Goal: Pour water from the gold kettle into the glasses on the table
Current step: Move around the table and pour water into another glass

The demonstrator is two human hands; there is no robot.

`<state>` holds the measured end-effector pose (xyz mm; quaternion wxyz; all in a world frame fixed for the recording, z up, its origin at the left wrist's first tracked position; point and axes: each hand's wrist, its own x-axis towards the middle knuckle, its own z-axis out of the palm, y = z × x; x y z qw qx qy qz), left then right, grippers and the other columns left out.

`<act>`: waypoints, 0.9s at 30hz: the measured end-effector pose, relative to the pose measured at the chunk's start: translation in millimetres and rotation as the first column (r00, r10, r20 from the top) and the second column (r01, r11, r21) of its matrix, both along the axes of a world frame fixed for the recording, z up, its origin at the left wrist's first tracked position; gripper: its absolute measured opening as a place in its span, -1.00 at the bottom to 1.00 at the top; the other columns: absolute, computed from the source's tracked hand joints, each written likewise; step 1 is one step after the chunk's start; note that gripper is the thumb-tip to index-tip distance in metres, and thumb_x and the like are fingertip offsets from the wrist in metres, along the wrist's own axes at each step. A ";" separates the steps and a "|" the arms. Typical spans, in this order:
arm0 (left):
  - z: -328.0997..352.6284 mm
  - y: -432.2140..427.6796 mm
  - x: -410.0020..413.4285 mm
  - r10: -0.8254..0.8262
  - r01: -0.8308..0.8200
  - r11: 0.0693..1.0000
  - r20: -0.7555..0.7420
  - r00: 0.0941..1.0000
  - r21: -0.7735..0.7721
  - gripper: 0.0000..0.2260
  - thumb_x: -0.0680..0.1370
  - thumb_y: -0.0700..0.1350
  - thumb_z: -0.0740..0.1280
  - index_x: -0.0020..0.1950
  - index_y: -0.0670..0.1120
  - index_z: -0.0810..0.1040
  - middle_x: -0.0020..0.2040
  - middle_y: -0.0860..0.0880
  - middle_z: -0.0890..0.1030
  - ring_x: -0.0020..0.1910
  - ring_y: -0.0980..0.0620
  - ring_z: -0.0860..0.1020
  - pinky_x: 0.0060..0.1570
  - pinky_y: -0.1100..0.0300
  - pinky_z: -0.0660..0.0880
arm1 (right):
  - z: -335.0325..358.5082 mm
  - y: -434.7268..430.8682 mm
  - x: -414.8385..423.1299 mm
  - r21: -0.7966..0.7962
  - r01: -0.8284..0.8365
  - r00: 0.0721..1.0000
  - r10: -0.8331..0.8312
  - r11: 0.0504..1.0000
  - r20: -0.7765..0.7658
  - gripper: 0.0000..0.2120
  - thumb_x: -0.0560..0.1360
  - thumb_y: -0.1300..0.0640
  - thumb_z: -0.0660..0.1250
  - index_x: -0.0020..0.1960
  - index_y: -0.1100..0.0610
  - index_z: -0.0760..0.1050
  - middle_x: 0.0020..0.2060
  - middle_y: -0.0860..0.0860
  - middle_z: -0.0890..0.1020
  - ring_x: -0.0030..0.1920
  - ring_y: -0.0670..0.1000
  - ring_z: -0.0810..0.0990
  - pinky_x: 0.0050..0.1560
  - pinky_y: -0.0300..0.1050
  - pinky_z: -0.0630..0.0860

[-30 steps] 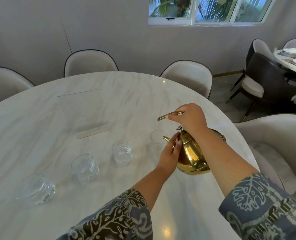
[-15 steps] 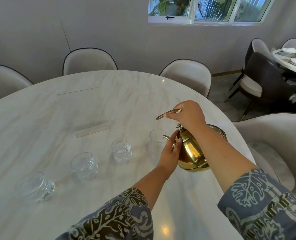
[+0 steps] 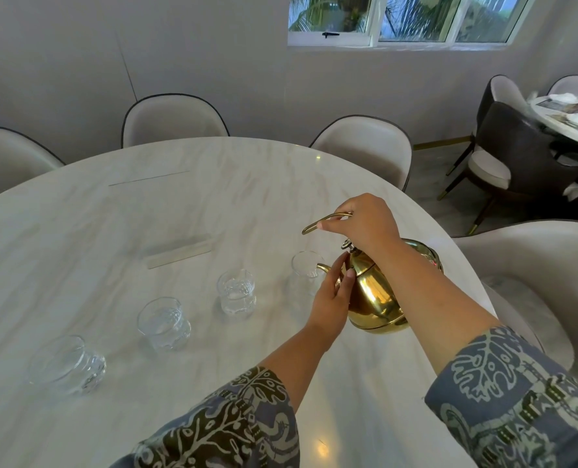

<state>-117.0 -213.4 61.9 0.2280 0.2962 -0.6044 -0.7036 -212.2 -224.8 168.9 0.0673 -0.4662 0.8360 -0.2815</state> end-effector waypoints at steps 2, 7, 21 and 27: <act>1.0 0.7 -0.2 0.001 -0.001 1.000 -0.001 1.000 0.002 -0.59 0.62 0.10 0.06 0.48 0.15 0.20 0.43 0.01 0.37 0.40 0.00 0.34 0.30 0.14 0.34 | 0.3 -0.1 -0.5 0.008 0.003 1.000 -0.003 1.000 -0.004 -0.64 0.40 -0.12 0.44 -0.04 0.17 0.67 -0.18 0.09 0.69 -0.26 0.04 0.62 -0.28 -0.19 0.46; 3.0 2.4 -1.3 0.003 -0.003 1.000 0.000 1.000 0.010 -0.59 0.62 0.09 0.06 0.48 0.16 0.19 0.44 0.00 0.35 0.41 -0.01 0.33 0.33 0.09 0.33 | 2.0 0.7 0.0 0.017 0.008 1.000 -0.008 1.000 -0.020 -0.64 0.41 -0.12 0.43 -0.01 0.16 0.65 -0.09 0.10 0.69 -0.24 0.01 0.59 -0.21 -0.18 0.47; 8.3 4.1 -1.2 0.011 -0.010 0.999 -0.022 1.000 0.037 -0.60 0.62 0.09 0.07 0.47 0.17 0.22 0.34 0.06 0.40 0.26 0.11 0.38 0.23 0.19 0.37 | 6.4 -0.2 1.0 0.008 -0.003 1.000 0.004 1.000 -0.019 -0.65 0.39 -0.10 0.45 -0.06 0.19 0.67 -0.15 0.10 0.70 -0.17 0.09 0.65 -0.08 -0.03 0.58; 11.3 5.5 0.2 0.012 -0.009 0.998 -0.055 0.998 0.056 -0.61 0.62 0.08 0.07 0.46 0.17 0.21 0.26 0.14 0.39 0.23 0.15 0.37 0.20 0.23 0.37 | 6.3 -4.0 0.5 0.023 -0.025 0.999 0.026 0.999 -0.044 -0.66 0.38 -0.11 0.46 -0.11 0.19 0.68 -0.21 0.12 0.68 -0.21 0.07 0.62 -0.16 -0.07 0.55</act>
